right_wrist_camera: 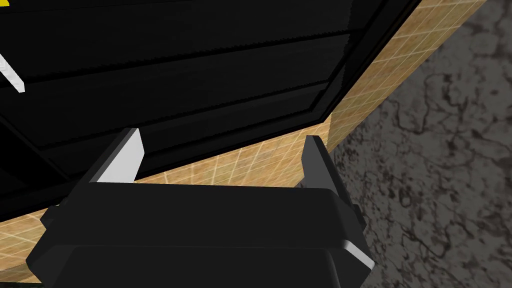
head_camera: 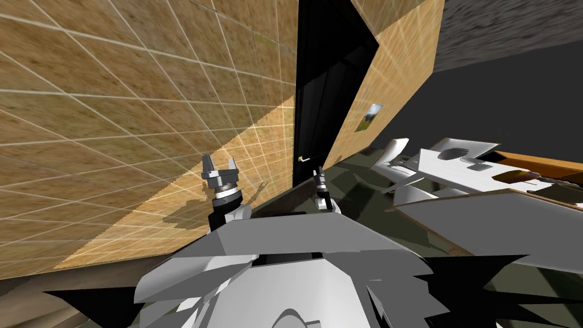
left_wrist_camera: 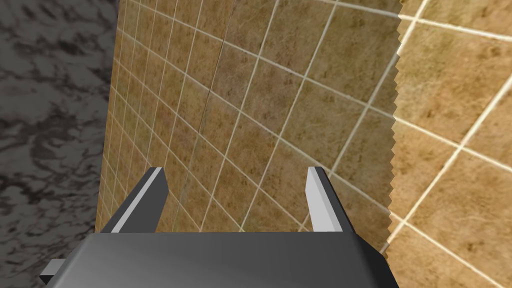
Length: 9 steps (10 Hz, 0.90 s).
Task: Pull the door open
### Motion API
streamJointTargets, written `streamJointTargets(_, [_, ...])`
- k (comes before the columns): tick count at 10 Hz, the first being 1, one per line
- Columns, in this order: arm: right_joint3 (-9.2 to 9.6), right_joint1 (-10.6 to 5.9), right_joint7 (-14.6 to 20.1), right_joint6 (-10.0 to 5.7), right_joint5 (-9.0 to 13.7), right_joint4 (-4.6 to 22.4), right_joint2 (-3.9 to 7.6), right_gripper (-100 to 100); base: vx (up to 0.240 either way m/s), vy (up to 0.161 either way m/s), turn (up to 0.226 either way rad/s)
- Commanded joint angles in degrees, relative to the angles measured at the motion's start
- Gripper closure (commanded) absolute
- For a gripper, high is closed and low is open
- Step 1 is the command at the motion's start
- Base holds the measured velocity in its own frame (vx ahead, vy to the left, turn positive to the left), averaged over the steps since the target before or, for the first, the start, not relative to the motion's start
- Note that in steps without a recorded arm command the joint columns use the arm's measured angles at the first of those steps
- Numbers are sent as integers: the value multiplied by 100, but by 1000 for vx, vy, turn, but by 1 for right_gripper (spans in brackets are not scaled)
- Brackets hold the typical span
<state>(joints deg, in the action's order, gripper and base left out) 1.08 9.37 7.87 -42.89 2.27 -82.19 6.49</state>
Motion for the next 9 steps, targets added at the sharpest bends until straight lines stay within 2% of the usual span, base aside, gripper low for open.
streamJointTargets(1, [-2, -135, 22, -68, 8, 286, 48, -100, 47, -73, 196])
streamJointTargets(2, [-2, -135, 22, -68, 8, 377, 48, -100, 40, -67, 77])
streamJointTargets(4, [-2, -311, 46, -134, 16, 827, 105, -100, 48, -91, 157])
streamJointTargets(5, [-2, -311, 46, -134, 16, 836, 105, -100, 36, -79, 74])
streamJointTargets(7, [-1, -487, 70, -200, 25, 1230, 162, -100, 31, -81, 165])
streamJointTargets(8, [-1, -487, 70, -200, 25, 1294, 162, -100, 29, -70, 62])
streamJointTargets(9, [-1, -574, 82, -232, 29, 1519, 189, -100, 26, -62, 128])
